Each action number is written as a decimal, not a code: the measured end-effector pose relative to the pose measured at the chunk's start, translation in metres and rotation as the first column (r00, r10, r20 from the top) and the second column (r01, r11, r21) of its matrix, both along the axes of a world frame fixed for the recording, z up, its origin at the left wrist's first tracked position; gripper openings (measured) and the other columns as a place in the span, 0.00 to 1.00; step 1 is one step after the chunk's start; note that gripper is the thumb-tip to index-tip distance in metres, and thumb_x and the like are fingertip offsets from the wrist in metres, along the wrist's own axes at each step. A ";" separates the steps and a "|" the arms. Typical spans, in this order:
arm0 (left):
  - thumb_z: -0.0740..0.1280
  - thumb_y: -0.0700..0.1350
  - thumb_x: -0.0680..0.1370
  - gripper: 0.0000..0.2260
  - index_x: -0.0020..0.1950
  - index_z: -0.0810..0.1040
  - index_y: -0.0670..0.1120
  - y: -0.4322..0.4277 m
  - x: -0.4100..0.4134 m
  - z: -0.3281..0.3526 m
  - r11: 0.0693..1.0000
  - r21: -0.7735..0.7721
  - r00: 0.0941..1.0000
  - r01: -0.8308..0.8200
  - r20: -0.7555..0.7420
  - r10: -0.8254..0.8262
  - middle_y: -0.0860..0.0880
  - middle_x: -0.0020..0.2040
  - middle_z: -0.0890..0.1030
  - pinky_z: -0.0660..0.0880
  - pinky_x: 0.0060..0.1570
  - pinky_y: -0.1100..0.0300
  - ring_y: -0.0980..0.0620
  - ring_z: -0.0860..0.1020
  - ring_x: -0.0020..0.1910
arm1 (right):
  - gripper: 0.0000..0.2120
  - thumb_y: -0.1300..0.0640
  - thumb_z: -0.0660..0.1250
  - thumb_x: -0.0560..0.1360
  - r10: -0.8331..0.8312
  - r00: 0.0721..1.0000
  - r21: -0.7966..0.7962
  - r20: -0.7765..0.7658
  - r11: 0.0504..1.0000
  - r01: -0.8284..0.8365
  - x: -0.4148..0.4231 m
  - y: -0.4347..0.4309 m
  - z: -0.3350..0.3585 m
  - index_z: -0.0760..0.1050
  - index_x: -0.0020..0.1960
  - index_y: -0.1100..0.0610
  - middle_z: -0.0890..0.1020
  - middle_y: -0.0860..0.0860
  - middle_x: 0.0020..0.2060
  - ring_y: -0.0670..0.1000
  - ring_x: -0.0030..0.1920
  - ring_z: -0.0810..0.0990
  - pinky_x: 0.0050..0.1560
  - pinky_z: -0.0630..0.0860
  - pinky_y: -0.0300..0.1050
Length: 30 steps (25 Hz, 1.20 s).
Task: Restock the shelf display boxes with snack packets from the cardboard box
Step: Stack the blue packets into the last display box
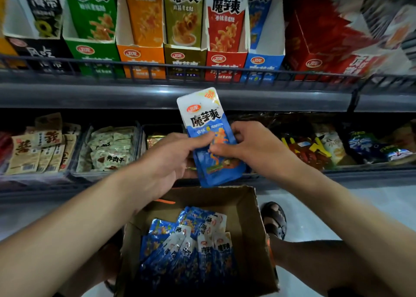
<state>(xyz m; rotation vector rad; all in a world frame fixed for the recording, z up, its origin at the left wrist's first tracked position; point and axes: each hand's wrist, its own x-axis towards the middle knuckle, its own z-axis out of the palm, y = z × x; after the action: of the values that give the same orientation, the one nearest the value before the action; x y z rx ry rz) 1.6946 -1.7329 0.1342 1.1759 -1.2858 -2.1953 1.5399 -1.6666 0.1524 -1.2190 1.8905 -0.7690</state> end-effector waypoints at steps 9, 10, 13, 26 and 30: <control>0.71 0.48 0.71 0.15 0.55 0.82 0.41 0.008 0.003 0.016 0.954 0.000 0.952 0.299 0.068 -0.299 0.42 0.50 0.85 0.81 0.48 0.56 0.50 0.84 0.46 | 0.06 0.61 0.68 0.77 -0.117 0.869 -0.077 0.480 0.982 0.175 -0.015 -0.003 0.005 0.80 0.51 0.63 0.86 0.55 0.45 0.49 0.44 0.84 0.51 0.81 0.47; 0.71 0.49 0.71 0.17 0.56 0.81 0.41 0.008 0.003 0.016 0.959 0.048 0.959 0.280 0.041 -0.282 0.42 0.51 0.85 0.81 0.48 0.54 0.48 0.84 0.46 | 0.05 0.62 0.68 0.77 -0.153 0.854 -0.099 0.498 0.968 0.231 -0.015 -0.004 0.006 0.81 0.50 0.63 0.86 0.55 0.43 0.50 0.42 0.84 0.48 0.81 0.47; 0.68 0.50 0.74 0.20 0.62 0.78 0.41 0.010 0.005 0.019 0.920 0.209 0.942 0.332 -0.037 -0.332 0.37 0.54 0.83 0.81 0.45 0.47 0.40 0.83 0.52 | 0.08 0.62 0.68 0.77 -0.205 0.787 -0.177 0.582 0.912 0.369 -0.019 -0.007 0.007 0.79 0.53 0.66 0.84 0.56 0.41 0.50 0.39 0.82 0.43 0.79 0.46; 0.65 0.47 0.75 0.19 0.64 0.77 0.41 0.007 0.002 0.022 0.915 0.223 0.937 0.335 -0.183 -0.298 0.37 0.57 0.82 0.79 0.51 0.43 0.39 0.81 0.56 | 0.15 0.67 0.64 0.79 -0.144 0.912 -0.503 0.385 0.796 0.338 -0.001 -0.002 0.011 0.77 0.62 0.56 0.81 0.52 0.56 0.46 0.51 0.82 0.44 0.78 0.37; 0.66 0.46 0.77 0.13 0.59 0.78 0.43 0.015 -0.003 0.019 0.948 0.061 0.949 0.312 -0.058 -0.309 0.42 0.49 0.85 0.82 0.38 0.53 0.47 0.84 0.44 | 0.14 0.63 0.64 0.80 -0.224 0.920 -0.469 0.322 0.806 0.360 0.007 -0.002 0.003 0.77 0.63 0.51 0.82 0.48 0.54 0.46 0.52 0.82 0.49 0.81 0.44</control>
<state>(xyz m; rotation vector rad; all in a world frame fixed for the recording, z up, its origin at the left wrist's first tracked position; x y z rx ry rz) 1.6914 -1.7180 0.1535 0.9927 -1.4705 -2.4915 1.5467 -1.6691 0.1552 -1.0685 1.7274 -1.6166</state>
